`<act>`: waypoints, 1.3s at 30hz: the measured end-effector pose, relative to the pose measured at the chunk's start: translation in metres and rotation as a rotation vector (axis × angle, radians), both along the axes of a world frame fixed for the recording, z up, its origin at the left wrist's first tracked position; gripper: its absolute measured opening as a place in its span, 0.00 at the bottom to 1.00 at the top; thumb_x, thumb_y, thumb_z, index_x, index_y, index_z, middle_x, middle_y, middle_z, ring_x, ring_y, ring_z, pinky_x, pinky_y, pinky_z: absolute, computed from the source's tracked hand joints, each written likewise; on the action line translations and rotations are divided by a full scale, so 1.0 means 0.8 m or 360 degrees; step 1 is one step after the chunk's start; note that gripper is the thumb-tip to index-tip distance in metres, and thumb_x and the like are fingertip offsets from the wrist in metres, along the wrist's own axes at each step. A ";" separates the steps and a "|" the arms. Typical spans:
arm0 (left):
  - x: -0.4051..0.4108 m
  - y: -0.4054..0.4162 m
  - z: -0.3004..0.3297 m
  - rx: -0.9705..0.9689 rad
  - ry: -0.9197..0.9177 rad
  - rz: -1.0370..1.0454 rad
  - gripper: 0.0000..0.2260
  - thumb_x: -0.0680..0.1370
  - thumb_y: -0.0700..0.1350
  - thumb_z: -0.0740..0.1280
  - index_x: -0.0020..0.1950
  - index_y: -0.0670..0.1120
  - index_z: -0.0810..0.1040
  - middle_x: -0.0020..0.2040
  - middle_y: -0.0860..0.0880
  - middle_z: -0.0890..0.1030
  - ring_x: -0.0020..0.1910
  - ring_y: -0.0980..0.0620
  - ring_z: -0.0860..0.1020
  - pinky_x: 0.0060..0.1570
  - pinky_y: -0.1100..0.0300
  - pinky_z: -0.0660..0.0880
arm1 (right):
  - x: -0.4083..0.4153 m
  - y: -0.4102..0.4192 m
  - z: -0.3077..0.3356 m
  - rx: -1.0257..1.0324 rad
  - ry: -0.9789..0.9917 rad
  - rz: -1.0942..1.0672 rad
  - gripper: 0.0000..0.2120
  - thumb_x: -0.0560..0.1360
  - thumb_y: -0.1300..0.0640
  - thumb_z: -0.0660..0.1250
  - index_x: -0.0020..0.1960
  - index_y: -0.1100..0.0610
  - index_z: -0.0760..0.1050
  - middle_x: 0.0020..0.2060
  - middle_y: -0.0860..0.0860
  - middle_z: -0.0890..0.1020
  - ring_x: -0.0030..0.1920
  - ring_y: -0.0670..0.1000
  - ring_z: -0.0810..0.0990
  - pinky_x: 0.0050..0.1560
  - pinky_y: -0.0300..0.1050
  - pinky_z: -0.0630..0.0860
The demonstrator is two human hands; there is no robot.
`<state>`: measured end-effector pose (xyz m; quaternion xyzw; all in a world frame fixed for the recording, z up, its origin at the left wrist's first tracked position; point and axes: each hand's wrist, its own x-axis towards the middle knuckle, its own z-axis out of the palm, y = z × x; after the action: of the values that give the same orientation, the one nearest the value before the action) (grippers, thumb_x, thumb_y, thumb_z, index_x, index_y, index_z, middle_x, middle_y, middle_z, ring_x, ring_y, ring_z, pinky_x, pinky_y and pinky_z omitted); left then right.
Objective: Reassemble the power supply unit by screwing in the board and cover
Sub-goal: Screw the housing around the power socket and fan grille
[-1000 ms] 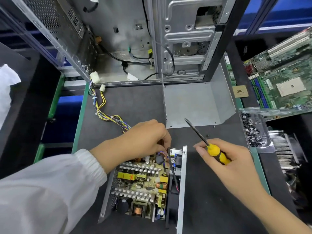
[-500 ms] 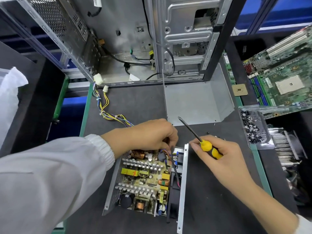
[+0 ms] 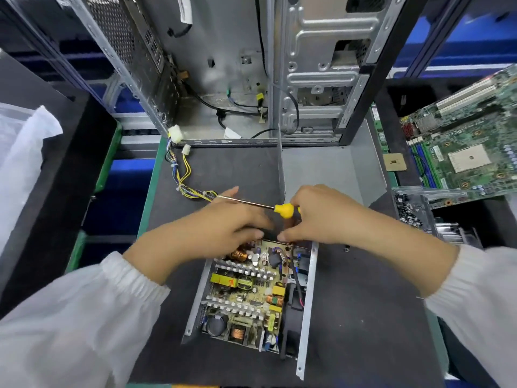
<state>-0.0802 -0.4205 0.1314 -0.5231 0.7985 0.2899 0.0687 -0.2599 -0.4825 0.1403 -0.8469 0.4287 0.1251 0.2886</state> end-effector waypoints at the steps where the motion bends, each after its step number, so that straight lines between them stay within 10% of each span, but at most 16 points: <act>1: -0.003 0.017 -0.001 -0.0071 -0.0007 -0.0020 0.11 0.83 0.50 0.60 0.64 0.58 0.76 0.63 0.61 0.76 0.67 0.64 0.68 0.76 0.47 0.38 | 0.005 -0.003 -0.001 -0.0030 0.0129 0.0093 0.19 0.66 0.42 0.74 0.38 0.55 0.72 0.32 0.47 0.72 0.38 0.51 0.74 0.30 0.42 0.66; 8: -0.022 0.066 -0.005 -0.0375 -0.0096 -0.0058 0.31 0.73 0.71 0.60 0.72 0.58 0.68 0.63 0.61 0.76 0.68 0.62 0.68 0.71 0.47 0.25 | 0.017 -0.001 -0.005 0.0283 0.0420 0.0227 0.15 0.67 0.50 0.76 0.44 0.61 0.79 0.28 0.49 0.76 0.34 0.51 0.74 0.31 0.41 0.68; 13: -0.024 0.075 -0.015 -0.0552 -0.0194 -0.0117 0.25 0.78 0.63 0.62 0.73 0.60 0.65 0.61 0.59 0.77 0.66 0.58 0.71 0.66 0.45 0.19 | 0.015 0.005 -0.009 0.0247 0.0395 0.0152 0.09 0.66 0.57 0.75 0.34 0.57 0.75 0.26 0.51 0.73 0.28 0.50 0.69 0.25 0.40 0.62; 23: -0.020 0.077 -0.024 -0.0792 0.0123 -0.0013 0.19 0.63 0.58 0.80 0.51 0.54 0.85 0.35 0.59 0.80 0.39 0.56 0.82 0.69 0.37 0.60 | 0.020 0.007 -0.015 0.0169 0.0419 0.0231 0.09 0.67 0.54 0.76 0.41 0.58 0.81 0.29 0.52 0.75 0.32 0.51 0.73 0.27 0.40 0.65; 39: -0.019 0.077 -0.028 -0.0814 0.0125 0.0006 0.21 0.65 0.58 0.79 0.55 0.54 0.84 0.39 0.60 0.82 0.42 0.54 0.82 0.68 0.37 0.66 | 0.039 0.008 -0.019 0.0009 0.0578 0.0418 0.18 0.69 0.56 0.73 0.28 0.58 0.66 0.23 0.51 0.67 0.22 0.48 0.63 0.17 0.34 0.56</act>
<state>-0.0958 -0.3585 0.1086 -0.5134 0.8469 0.0987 -0.0975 -0.2285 -0.4760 0.1249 -0.8582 0.3593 0.3134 0.1903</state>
